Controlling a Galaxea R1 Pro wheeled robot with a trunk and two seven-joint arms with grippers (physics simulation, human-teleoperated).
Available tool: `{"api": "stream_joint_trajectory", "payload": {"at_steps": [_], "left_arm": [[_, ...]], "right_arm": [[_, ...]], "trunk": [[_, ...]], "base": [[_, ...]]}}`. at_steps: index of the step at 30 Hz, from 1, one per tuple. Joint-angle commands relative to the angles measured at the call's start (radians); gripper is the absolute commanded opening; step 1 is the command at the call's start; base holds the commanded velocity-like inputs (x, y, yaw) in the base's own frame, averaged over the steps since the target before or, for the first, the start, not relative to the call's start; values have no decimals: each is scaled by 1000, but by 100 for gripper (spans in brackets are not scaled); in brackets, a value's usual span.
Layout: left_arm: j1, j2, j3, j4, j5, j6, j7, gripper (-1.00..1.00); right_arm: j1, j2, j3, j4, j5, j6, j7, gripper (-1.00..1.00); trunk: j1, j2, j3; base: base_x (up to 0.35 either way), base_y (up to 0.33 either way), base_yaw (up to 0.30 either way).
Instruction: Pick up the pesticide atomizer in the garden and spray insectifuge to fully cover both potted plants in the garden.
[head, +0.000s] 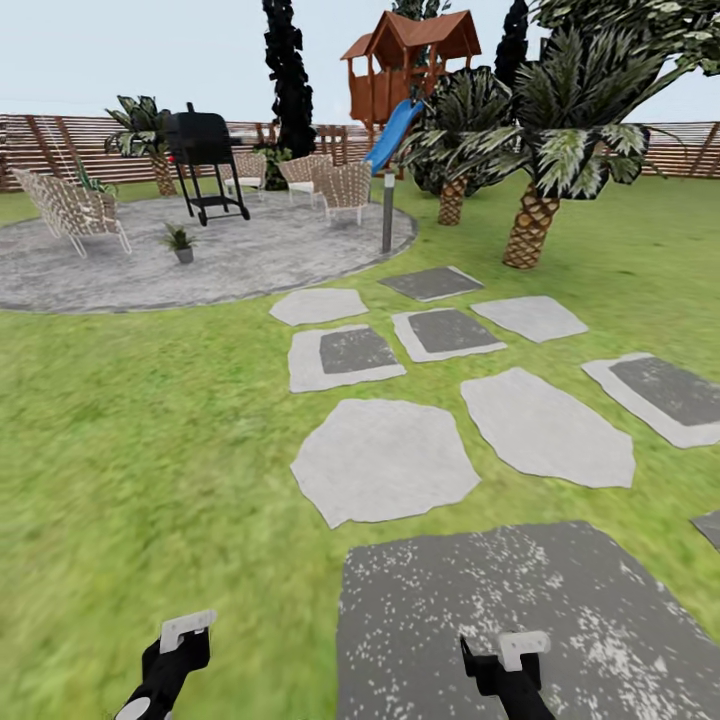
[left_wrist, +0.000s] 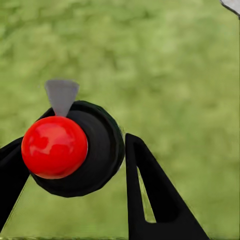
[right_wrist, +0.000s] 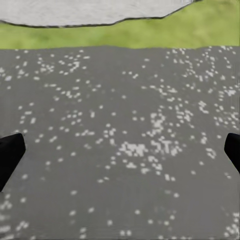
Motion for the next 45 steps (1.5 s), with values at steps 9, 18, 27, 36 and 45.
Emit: {"api": "stream_joint_trajectory", "payload": {"at_steps": [9, 18, 27, 36, 45], "left_arm": [[-1, 0, 1, 3, 0, -3, 2, -100], [-1, 0, 1, 3, 0, -3, 2, -100], [-1, 0, 1, 1, 1, -5, 2, -100], [-1, -1, -1, 1, -1, -8, 3, -100], [-2, -2, -1, 1, 0, -8, 3, -100]], "right_arm": [[0, 0, 0, -1, 7, -2, -1, 100], [0, 0, -1, -1, 7, -5, -1, 100], [0, 0, -1, 0, 7, -23, -1, 100], [0, 0, -1, -3, 6, -24, -1, 100], [0, 0, 0, -3, 7, -24, 1, 100]], "trunk": [[0, 0, -1], [0, 0, 2], [0, 0, 15], [0, 0, 29], [0, 0, 31]], "base": [[0, 0, 280], [0, 0, 253], [0, 0, 32], [172, -113, 1], [236, -167, 0]]}}
